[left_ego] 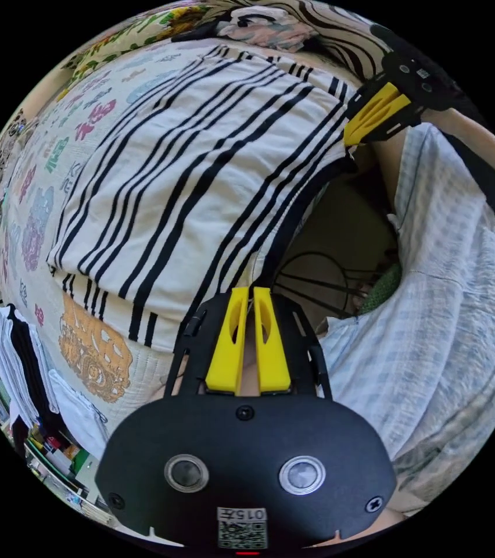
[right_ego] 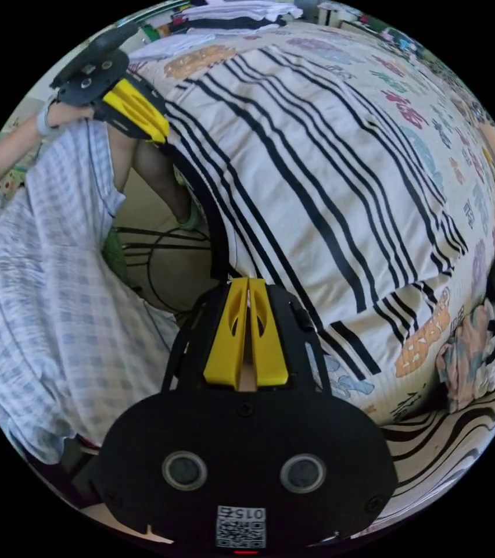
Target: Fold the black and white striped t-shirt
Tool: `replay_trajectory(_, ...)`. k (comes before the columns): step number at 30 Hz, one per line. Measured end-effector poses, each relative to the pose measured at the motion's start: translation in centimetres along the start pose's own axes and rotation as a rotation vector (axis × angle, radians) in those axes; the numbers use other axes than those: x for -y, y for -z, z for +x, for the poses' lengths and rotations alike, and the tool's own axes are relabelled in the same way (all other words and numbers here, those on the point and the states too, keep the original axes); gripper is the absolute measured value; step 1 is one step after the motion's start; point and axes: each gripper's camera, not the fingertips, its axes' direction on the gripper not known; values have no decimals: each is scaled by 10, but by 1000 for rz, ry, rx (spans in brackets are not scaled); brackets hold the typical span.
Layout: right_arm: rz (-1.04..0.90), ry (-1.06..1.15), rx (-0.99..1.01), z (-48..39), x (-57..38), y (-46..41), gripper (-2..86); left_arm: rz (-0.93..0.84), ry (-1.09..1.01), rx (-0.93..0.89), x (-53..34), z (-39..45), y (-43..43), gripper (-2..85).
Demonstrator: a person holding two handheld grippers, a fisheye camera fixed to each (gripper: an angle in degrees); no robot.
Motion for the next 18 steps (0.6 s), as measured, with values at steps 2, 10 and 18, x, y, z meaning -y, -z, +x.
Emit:
replay_trajectory(2,53,-18,8,8,-10,22,-6,52,39,-31,-9,-11,22,8)
replay_trajectory(10,270,-97,-61,132,6,147,-6,289,58,92,21,-115,135,4)
replay_trajectory(18,582,-473,-5,332,76,252,9,621,505,345,94,-282,219,1)
